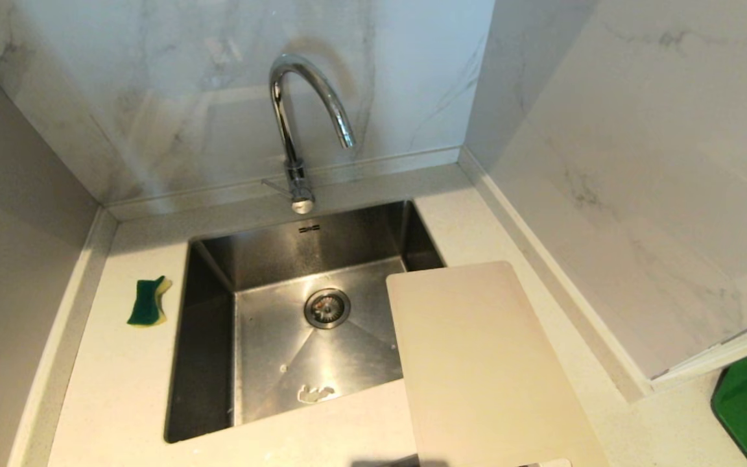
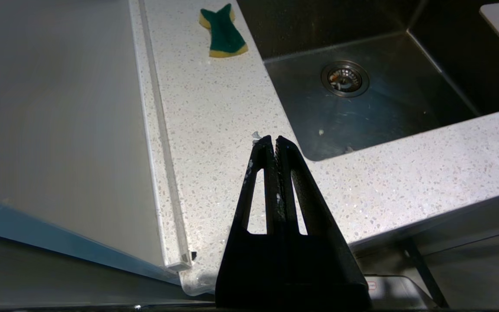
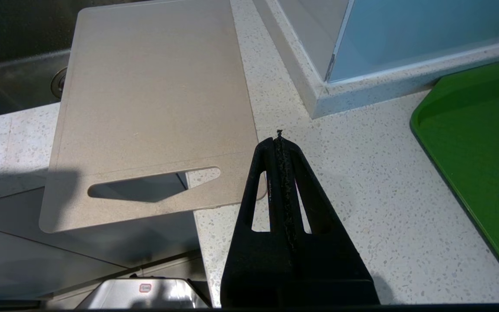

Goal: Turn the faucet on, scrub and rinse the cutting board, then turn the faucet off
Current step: Turn on the tap

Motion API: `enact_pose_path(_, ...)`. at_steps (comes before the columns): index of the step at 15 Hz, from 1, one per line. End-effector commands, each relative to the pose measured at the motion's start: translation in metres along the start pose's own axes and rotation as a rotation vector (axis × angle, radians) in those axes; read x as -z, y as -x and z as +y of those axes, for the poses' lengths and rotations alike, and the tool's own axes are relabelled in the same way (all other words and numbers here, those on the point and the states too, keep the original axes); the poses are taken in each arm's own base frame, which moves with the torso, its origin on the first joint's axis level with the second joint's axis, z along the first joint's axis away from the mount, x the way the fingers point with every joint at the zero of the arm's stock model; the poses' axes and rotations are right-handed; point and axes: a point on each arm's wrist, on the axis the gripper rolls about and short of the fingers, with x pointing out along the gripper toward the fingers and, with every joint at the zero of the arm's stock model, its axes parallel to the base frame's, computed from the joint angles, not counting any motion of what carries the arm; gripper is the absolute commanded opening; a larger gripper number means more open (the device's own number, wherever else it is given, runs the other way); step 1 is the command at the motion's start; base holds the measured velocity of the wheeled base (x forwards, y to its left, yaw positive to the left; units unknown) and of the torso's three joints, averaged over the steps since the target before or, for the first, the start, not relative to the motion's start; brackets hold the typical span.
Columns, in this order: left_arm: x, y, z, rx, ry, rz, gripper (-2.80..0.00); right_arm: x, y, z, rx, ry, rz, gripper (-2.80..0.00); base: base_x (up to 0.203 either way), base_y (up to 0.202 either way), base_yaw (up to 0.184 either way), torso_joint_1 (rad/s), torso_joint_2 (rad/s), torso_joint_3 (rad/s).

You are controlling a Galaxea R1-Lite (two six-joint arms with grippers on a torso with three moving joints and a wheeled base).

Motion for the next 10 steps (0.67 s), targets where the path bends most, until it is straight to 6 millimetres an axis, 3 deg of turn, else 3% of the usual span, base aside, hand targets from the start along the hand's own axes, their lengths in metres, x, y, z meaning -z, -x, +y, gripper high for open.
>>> enact_pose_path(1,0.000,0.000,0.000,-0.005,-0.005,0.003,-2.80,0.000,0.000,0.000,0.000,-0.001,0.001,-2.80,0.000,0.000,0.000,0.000,0.00,0.000)
enact_pose_path(4,-0.007,0.002,0.000,-0.013,-0.014,-0.017,-2.80,0.000,0.000,0.000,0.000,-0.001,0.000,-2.80,0.000,0.000,0.000,0.000,0.00,0.000)
enact_pose_path(7,-0.040,-0.002,0.001,-0.059,-0.014,-0.005,-2.80,0.000,0.000,0.000,0.001,-0.001,0.000,-2.80,0.000,0.000,0.000,0.000,0.00,0.000)
enact_pose_path(10,-0.079,-0.019,0.000,-0.079,-0.039,0.026,-2.80,0.000,0.000,0.000,0.000,-0.002,0.000,-2.80,0.000,0.000,0.000,0.000,0.00,0.000)
